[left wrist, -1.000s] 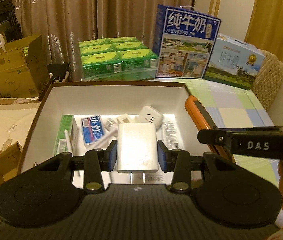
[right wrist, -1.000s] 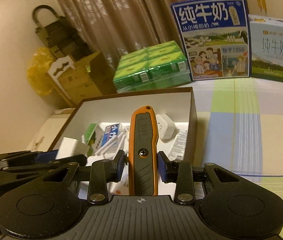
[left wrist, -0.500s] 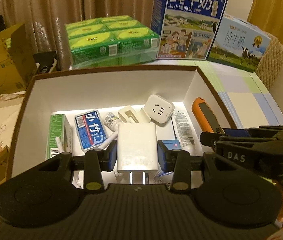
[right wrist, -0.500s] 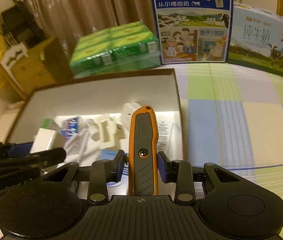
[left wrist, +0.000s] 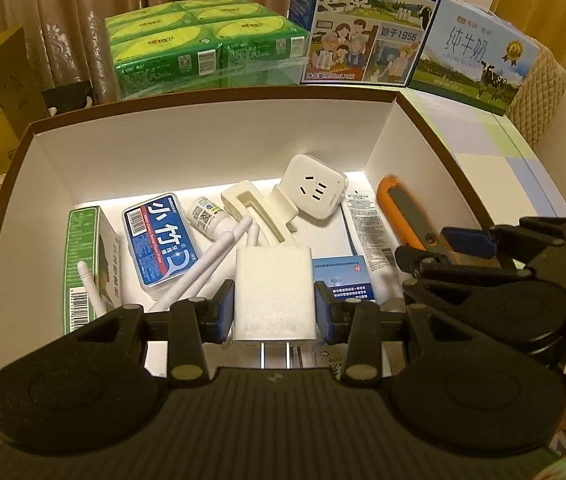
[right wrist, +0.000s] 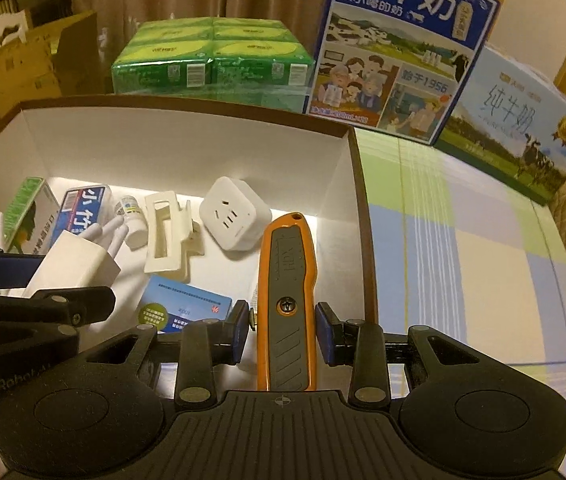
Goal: Organize rigid objects
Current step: 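Lower both items into the brown box and open both tools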
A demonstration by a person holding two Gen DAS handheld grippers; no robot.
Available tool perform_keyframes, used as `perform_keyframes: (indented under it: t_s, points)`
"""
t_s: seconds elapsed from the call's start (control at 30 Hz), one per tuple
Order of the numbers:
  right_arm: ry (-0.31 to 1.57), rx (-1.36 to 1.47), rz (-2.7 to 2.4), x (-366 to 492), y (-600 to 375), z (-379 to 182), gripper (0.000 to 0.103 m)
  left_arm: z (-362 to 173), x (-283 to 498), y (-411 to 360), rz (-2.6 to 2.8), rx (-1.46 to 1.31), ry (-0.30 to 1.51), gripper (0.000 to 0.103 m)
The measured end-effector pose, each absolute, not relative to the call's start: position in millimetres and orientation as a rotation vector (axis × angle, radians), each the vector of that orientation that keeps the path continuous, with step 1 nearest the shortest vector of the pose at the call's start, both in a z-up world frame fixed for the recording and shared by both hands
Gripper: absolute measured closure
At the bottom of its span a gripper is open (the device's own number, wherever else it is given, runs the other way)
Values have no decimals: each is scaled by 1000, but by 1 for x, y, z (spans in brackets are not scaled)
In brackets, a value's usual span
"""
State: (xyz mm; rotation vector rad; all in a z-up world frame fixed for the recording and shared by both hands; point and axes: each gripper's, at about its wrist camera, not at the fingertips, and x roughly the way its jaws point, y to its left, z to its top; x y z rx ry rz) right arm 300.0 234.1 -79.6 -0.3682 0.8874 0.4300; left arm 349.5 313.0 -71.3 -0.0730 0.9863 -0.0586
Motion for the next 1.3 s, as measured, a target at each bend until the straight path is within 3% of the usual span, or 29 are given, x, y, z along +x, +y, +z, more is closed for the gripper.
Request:
perform_keyframes:
  t_s: [0.47,0.57,0.73,0.8,0.97,1.07,1.3]
  points:
    - [922,-93,517,298,200,-54,69,-71,360,314,-90,-70,953,67]
    - [925,-63,535,291,192,-47,60,-67,359,316,-93,-73,937,59]
    - [897,-57,564,278,183,-38,34,-59,348,321,-72,-64,931,53]
    - [894,-64,583,275,181,-36,31,-56,341,324,-58,-67,924,48]
    - [876,-78,618,264,173,-32,25,-42,314,331,-18,-79,888,47]
    - [875,-74,622,261,167,-30,24,-31,296,332,5,-80,857,36]
    - [838,-99,631,241,144,-17,24,-9,253,313,34,-64,804,34]
